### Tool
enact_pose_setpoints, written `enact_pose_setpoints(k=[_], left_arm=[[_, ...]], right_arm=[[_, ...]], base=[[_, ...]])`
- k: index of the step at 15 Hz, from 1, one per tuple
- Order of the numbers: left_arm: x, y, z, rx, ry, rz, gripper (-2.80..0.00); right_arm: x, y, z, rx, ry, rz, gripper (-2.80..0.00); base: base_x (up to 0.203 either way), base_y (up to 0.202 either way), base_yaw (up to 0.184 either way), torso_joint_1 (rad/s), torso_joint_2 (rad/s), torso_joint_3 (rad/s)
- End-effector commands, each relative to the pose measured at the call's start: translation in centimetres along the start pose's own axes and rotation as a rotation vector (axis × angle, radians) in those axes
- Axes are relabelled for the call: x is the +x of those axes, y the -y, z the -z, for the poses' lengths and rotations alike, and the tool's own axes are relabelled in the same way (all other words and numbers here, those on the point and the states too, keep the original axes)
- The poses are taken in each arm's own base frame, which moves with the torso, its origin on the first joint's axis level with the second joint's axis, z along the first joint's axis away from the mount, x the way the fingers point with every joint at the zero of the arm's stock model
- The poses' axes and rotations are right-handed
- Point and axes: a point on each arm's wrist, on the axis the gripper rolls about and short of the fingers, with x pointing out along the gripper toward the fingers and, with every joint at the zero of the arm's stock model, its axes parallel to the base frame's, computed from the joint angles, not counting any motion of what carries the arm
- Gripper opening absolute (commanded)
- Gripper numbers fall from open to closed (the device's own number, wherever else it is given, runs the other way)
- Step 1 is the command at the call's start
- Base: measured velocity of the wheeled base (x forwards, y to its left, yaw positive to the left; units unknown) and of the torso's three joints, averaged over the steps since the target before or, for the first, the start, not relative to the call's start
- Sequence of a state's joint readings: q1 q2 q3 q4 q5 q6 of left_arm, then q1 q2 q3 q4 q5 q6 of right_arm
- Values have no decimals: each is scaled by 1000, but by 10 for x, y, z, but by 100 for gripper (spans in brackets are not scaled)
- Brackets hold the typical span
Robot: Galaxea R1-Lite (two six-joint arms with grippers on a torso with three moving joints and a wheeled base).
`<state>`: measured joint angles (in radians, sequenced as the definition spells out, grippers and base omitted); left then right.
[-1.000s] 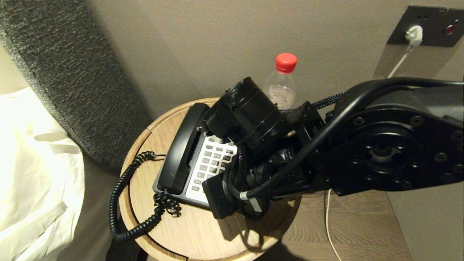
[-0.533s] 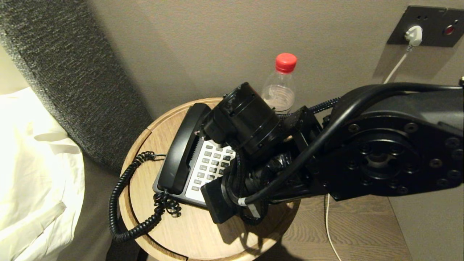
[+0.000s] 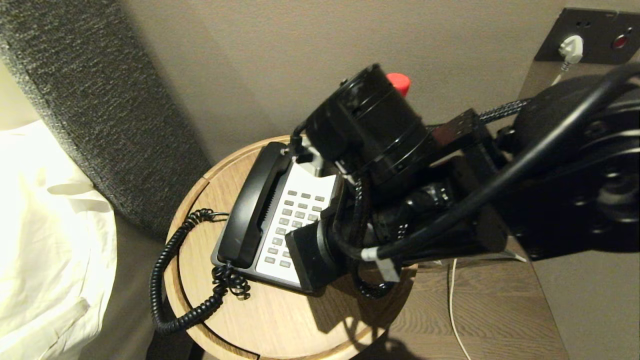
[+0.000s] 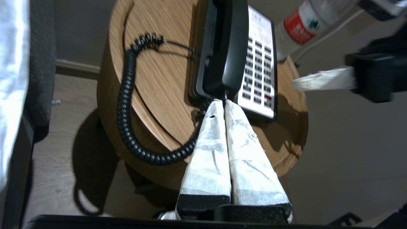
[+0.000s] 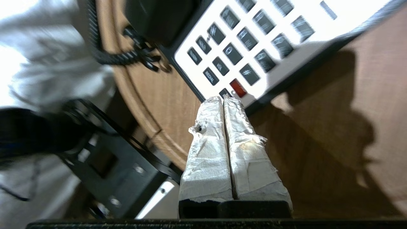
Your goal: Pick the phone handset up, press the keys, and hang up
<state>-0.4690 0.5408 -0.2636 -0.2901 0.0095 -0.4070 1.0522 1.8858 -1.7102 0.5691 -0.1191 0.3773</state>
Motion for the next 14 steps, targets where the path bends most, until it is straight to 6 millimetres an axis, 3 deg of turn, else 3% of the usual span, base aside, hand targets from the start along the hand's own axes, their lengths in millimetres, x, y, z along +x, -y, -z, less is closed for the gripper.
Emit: enact_pose_setpoints(k=[1, 7, 9, 12, 14], left_arm=[[-5, 1, -4, -5, 37, 3, -280], [-8, -2, -7, -5, 113, -127, -280], [-18, -3, -3, -2, 146, -176, -280], [-42, -4, 11, 1, 154, -275, -280], [-47, -5, 15, -2, 177, -383, -280]], right_arm=[[-37, 0, -6, 26, 79, -30, -280], [-118, 7, -19, 192, 292, -106, -280], [-146, 11, -21, 266, 380, -110, -280], [-184, 21, -11, 331, 452, -135, -280], [-203, 30, 0, 361, 489, -143, -280]], base=[[0, 0, 0, 0, 0, 0], [0, 0, 0, 0, 0, 0], [0, 0, 0, 0, 0, 0], [0, 0, 0, 0, 0, 0], [0, 0, 0, 0, 0, 0]])
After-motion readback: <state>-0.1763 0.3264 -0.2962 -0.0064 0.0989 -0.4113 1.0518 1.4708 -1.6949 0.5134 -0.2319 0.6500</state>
